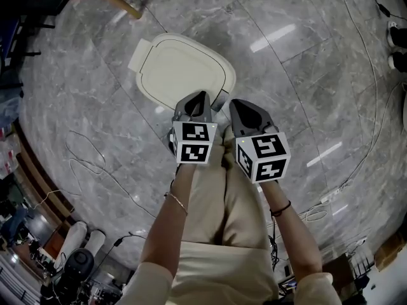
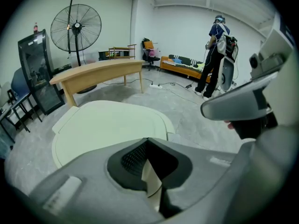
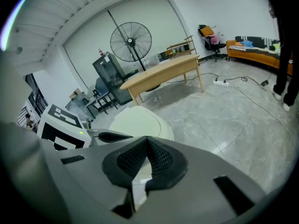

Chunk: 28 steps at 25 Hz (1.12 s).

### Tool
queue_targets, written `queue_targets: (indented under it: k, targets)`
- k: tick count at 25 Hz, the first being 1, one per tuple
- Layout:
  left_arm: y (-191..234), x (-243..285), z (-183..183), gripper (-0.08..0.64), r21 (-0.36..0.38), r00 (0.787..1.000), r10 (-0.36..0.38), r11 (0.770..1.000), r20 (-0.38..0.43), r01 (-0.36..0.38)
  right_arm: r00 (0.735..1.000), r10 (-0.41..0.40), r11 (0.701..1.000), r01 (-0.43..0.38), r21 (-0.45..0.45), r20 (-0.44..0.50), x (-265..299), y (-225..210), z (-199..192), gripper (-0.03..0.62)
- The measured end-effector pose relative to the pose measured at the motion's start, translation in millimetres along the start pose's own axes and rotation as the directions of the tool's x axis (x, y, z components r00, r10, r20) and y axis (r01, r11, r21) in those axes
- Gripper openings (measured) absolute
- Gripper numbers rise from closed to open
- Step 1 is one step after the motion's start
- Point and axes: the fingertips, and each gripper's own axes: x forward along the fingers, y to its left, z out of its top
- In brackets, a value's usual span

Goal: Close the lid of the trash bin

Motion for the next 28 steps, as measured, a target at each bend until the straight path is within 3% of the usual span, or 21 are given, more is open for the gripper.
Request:
queue_targets:
  k: [8, 14, 28]
  targets:
    - [0, -1, 0, 0.023, -0.015, 1.0, -0.01, 1.0, -0.002, 0.01, 1.0, -0.016, 1.0, 0.016, 0.007, -0.013, -6, -3, -3, 0.004]
    - [-5, -20, 12, 0.023, -0.059, 0.998, -0.033, 0.998, 0.047, 0.036, 1.0, -0.024, 1.0, 0.024, 0.004, -0.004, -18, 2, 11, 0.003]
    - [-19, -122, 86, 0.023, -0.039, 0.982, -0.072, 0.996, 0.174, 0.08, 1.0, 0.001, 0.997, 0.0, -0.074, 0.016, -84, 45, 69, 0.003]
